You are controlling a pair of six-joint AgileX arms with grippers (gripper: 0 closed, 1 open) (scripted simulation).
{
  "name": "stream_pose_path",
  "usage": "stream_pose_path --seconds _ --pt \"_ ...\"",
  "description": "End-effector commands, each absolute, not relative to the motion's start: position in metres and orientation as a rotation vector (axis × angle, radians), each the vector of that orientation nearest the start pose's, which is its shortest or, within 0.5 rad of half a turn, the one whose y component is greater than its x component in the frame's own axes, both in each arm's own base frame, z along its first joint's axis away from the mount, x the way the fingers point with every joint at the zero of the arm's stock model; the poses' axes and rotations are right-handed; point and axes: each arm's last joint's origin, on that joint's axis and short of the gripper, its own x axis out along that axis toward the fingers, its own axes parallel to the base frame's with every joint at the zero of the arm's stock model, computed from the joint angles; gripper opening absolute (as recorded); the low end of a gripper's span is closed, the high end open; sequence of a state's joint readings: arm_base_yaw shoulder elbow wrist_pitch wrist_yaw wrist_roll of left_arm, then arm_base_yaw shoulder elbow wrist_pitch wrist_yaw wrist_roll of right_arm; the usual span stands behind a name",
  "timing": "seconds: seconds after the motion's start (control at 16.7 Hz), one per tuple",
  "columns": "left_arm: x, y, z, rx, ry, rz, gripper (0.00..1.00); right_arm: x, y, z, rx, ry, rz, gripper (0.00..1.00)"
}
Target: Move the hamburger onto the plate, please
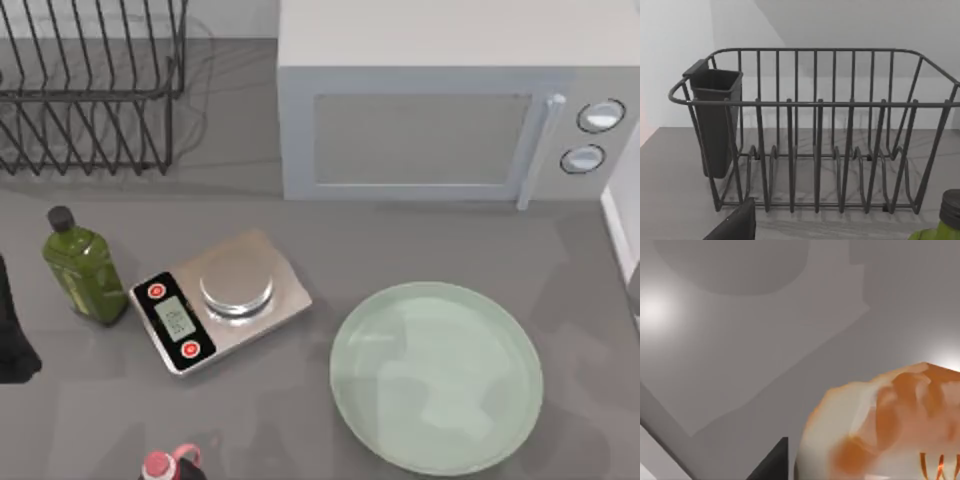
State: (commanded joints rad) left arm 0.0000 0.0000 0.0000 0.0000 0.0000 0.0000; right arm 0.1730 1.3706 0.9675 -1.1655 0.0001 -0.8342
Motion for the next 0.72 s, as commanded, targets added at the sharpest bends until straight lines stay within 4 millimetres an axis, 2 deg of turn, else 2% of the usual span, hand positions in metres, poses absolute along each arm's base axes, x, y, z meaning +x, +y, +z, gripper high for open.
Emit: stream_pose_path --seconds 0.3,0.54,0.72 --pt "0.106 -0.001 0.160 0.000 0.000 0.000 1.00 0.240 0.104 0.219 -0.650 1.492 0.632 0.00" --pt "0.106 -0.001 0.160 0.000 0.000 0.000 1.00 0.247 0.160 0.209 -0.452 1.573 0.415 0.00" --pt "0.106 -0.001 0.160 0.000 0.000 0.000 1.00 0.251 0.195 0.200 -0.309 1.604 0.257 0.00"
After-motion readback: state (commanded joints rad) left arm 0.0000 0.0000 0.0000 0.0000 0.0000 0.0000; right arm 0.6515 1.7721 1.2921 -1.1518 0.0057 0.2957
